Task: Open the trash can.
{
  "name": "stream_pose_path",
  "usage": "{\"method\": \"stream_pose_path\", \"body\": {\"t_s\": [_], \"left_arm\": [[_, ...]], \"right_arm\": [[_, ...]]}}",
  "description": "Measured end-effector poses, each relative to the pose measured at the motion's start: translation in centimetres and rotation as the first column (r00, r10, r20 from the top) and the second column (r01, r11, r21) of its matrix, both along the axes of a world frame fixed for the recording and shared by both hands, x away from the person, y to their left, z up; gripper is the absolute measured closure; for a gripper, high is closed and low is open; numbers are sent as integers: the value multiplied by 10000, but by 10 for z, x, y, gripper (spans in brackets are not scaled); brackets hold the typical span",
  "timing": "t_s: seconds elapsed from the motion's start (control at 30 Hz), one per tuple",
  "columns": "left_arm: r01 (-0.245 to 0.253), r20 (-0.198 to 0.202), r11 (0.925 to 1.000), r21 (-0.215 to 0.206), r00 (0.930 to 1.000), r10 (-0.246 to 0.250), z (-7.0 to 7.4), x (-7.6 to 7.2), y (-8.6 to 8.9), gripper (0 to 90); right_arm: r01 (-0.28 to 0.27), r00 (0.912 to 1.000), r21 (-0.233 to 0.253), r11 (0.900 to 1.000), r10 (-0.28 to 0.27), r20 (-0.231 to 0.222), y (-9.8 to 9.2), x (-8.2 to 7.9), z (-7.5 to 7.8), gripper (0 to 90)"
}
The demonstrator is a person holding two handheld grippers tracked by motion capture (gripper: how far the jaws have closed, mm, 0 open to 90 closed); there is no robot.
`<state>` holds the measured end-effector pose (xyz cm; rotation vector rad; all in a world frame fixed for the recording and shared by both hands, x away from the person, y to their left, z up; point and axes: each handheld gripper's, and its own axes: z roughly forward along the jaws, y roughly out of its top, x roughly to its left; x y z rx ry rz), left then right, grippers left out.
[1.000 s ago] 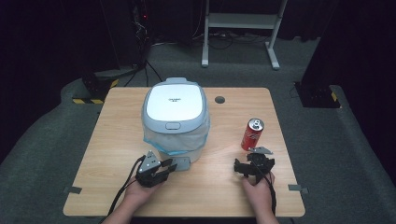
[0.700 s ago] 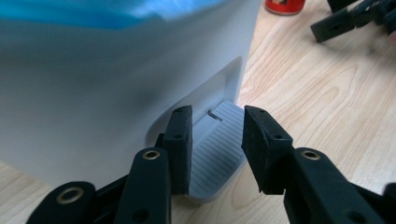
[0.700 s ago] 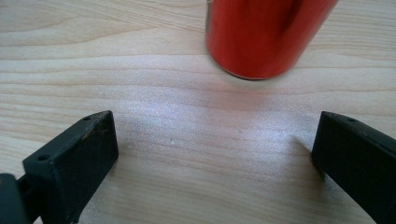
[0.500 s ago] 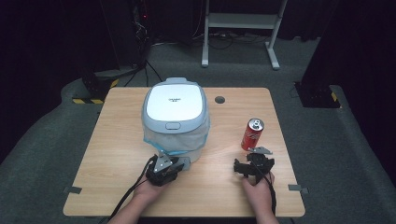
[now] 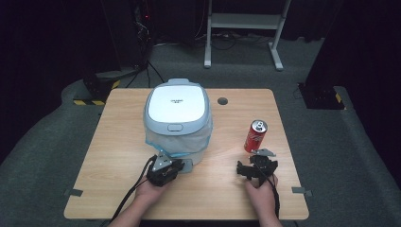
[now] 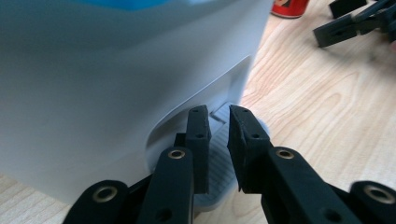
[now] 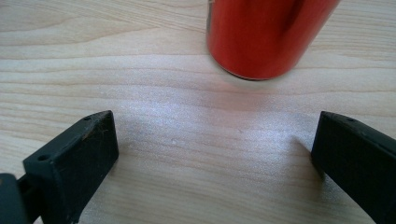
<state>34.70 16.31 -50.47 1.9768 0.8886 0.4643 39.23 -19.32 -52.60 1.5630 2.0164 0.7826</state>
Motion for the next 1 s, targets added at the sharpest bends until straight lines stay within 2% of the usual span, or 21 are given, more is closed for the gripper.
{"method": "stream_pose_path", "body": {"t_s": [0.1, 0.37, 0.4, 0.47, 0.53, 0.8, 1.0], "left_arm": [[22, -131, 10000, 68, 9999, -21, -3, 1, -2, 770], [-78, 161, 10000, -1, 9998, 78, -7, -3, -2, 706], [-143, 167, 9998, -108, 9998, 144, -9, -3, -2, 688], [-186, -68, 9985, -513, 9998, 182, -11, -1, 2, 660], [-163, 59, 9987, -475, 9998, 166, -12, -3, 2, 659], [-173, 165, 9986, -506, 9997, 182, -14, -4, 3, 658], [-500, 50, 9978, -443, 9987, 502, -10, -6, -1, 646]], "right_arm": [[-21, 10000, -4, 10000, 21, 7, 0, 0, 0, 5], [-60, 10000, 16, 10000, 60, -7, 0, 0, 0, 6], [-63, 10000, 14, 10000, 63, -5, 0, 0, 0, 6], [-67, 10000, 23, 10000, 67, -14, 1, 0, 0, 6], [-57, 10000, 40, 10000, 58, -23, 1, 0, 0, 7], [-90, 10000, 39, 10000, 90, -19, 1, -1, 0, 11], [-89, 10000, 41, 10000, 89, -21, 1, -1, 0, 11]]}}
